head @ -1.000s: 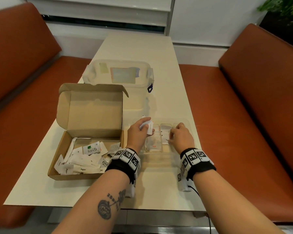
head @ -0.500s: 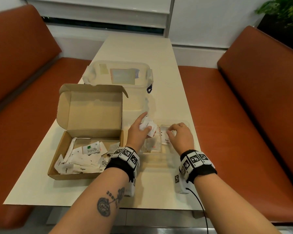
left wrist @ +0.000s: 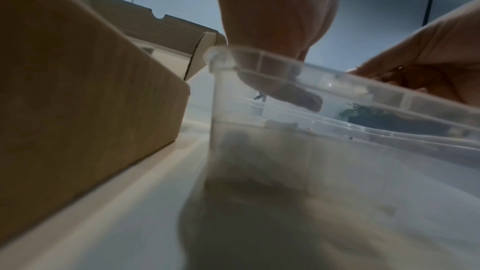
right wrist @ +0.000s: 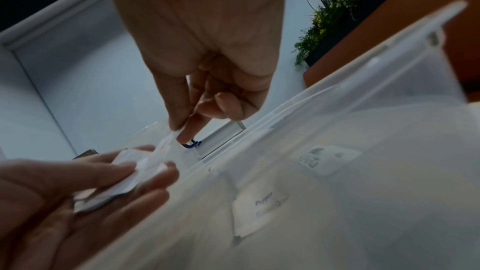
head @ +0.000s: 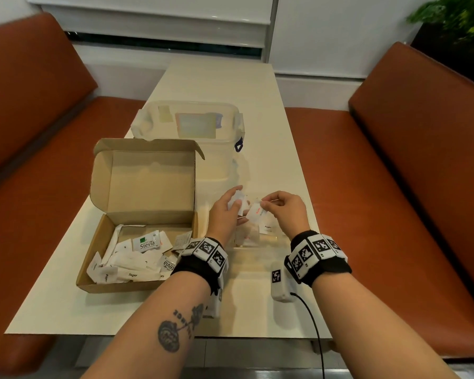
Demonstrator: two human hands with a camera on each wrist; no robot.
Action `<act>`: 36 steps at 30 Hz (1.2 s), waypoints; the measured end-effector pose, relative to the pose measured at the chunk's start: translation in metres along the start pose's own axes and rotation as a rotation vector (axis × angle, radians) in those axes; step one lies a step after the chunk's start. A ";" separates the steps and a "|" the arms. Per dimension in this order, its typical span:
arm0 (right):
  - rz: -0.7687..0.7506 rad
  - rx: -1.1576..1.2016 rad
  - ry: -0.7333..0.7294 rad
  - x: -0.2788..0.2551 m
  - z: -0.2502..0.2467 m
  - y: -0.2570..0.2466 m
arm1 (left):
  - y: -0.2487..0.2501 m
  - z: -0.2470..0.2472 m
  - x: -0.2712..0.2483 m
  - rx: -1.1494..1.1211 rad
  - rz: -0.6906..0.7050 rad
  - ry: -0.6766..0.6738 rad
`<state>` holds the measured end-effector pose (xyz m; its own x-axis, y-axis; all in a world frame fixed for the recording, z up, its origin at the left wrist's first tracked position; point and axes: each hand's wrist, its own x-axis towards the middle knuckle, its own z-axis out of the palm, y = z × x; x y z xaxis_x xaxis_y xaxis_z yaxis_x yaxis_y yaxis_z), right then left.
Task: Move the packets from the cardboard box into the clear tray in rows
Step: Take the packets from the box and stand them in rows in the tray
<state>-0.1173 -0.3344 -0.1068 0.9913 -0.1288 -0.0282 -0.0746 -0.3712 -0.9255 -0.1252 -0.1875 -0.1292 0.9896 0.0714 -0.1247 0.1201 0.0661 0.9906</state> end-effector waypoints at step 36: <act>-0.117 -0.807 -0.514 -0.007 0.023 0.001 | -0.006 -0.011 0.002 -0.058 0.117 0.206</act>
<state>-0.1214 -0.3127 -0.1159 0.9095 0.2966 -0.2913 0.1659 -0.9015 -0.3998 -0.1244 -0.1771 -0.1361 0.9587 0.2835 -0.0243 -0.0051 0.1025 0.9947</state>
